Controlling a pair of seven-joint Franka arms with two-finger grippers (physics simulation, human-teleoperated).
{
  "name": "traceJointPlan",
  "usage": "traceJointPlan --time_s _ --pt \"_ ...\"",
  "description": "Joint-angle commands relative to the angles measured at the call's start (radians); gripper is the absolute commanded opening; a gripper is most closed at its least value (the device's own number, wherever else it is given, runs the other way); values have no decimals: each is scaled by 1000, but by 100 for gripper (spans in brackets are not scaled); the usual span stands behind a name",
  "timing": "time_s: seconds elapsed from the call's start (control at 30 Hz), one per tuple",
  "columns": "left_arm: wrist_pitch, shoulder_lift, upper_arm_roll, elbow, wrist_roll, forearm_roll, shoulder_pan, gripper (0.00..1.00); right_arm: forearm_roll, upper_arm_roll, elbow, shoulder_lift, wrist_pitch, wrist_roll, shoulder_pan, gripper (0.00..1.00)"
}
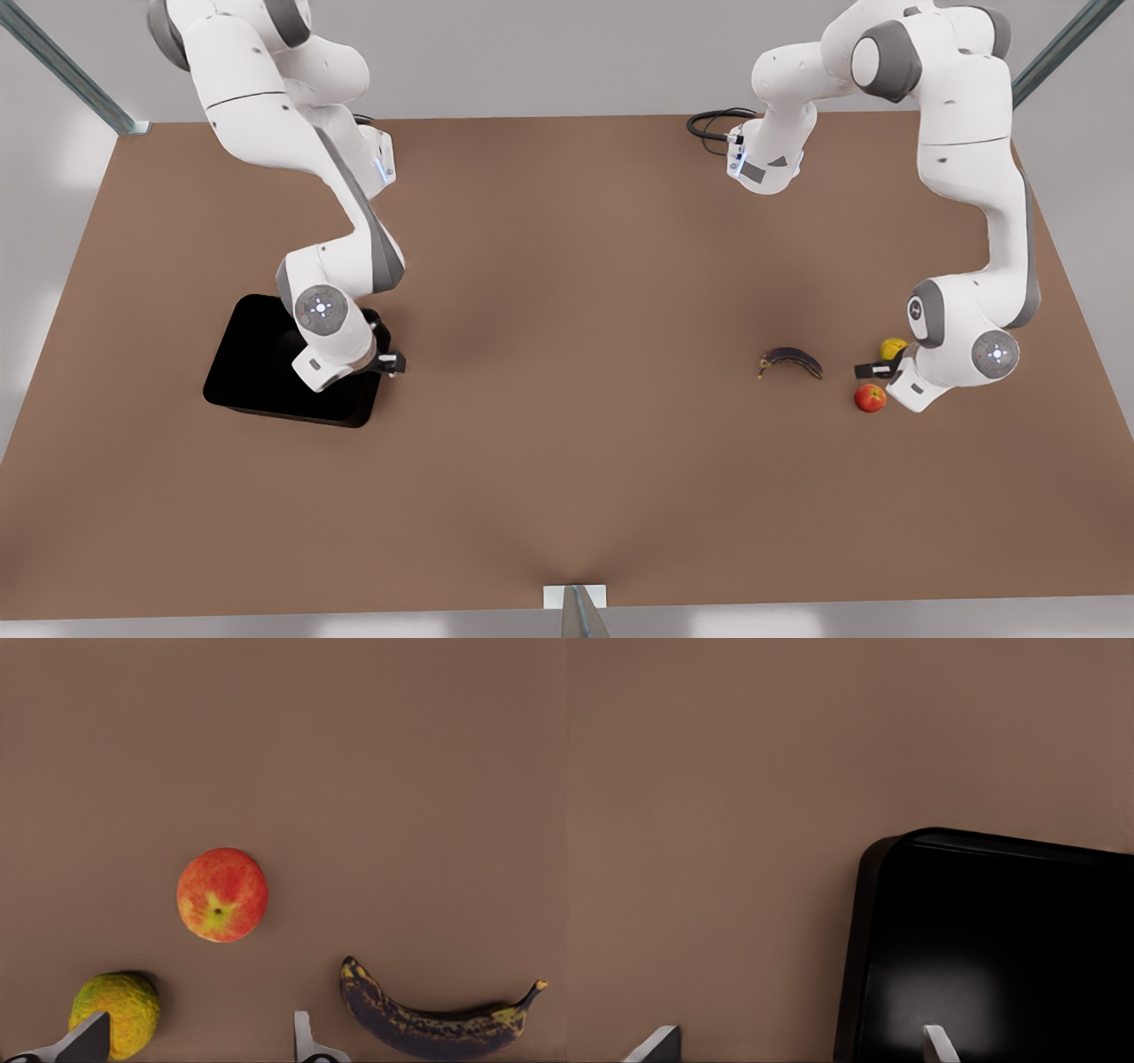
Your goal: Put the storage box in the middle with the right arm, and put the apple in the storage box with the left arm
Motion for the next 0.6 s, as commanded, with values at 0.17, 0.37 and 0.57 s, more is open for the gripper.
traceJointPlan --time_s 0.17,0.37,0.57 --pt "190 -5 -3 -92 81 73 47 100 0 0 -35 -2 9 -9 -65 100" --pt "191 19 -22 -107 81 27 46 100 0 0 -50 108 66 -9 -52 100" --pt "199 27 -25 -107 101 27 52 100 5 0 -42 161 66 -8 -38 100"
